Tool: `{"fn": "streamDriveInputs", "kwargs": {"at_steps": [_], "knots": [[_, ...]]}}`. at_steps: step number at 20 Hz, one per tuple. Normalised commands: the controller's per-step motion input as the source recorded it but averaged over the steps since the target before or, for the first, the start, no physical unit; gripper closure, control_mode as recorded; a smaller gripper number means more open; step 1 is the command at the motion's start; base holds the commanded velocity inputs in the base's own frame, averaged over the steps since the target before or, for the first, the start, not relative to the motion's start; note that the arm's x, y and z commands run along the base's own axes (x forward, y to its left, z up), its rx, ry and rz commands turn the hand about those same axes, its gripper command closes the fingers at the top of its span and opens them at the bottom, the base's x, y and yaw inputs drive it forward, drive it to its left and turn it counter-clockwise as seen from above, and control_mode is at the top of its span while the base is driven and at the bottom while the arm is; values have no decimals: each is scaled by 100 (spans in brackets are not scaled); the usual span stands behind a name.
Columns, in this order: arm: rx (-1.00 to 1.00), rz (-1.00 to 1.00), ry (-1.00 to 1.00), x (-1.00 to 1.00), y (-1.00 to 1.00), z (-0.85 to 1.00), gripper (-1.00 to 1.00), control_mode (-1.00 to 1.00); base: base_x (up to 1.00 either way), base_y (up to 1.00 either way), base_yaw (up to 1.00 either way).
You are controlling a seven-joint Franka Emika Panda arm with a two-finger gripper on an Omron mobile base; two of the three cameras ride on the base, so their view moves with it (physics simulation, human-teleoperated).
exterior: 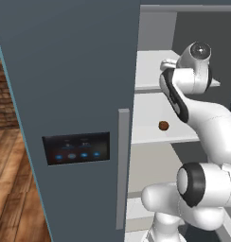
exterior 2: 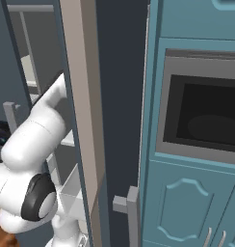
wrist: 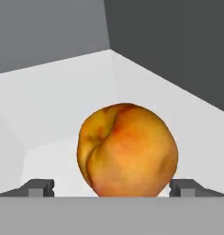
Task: Retrieve the peach and pear from the fridge and place them into the bowl on the dining table.
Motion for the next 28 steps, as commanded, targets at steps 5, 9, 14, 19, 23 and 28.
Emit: {"fn": "streamDriveInputs", "kwargs": {"at_steps": [5,9,14,19,23,28], "knots": [[0,0,5,46,-30,5,-100,-100,0,0,0],[0,0,11,43,-17,3,-100,-100,0,0,0],[0,0,9,29,-2,0,-100,-100,0,0,0],[0,0,11,6,0,-25,-100,-100,0,0,0],[0,0,10,-7,0,-58,-100,-100,0,0,0],[0,0,9,-2,0,-53,-100,-100,0,0,0]]}}
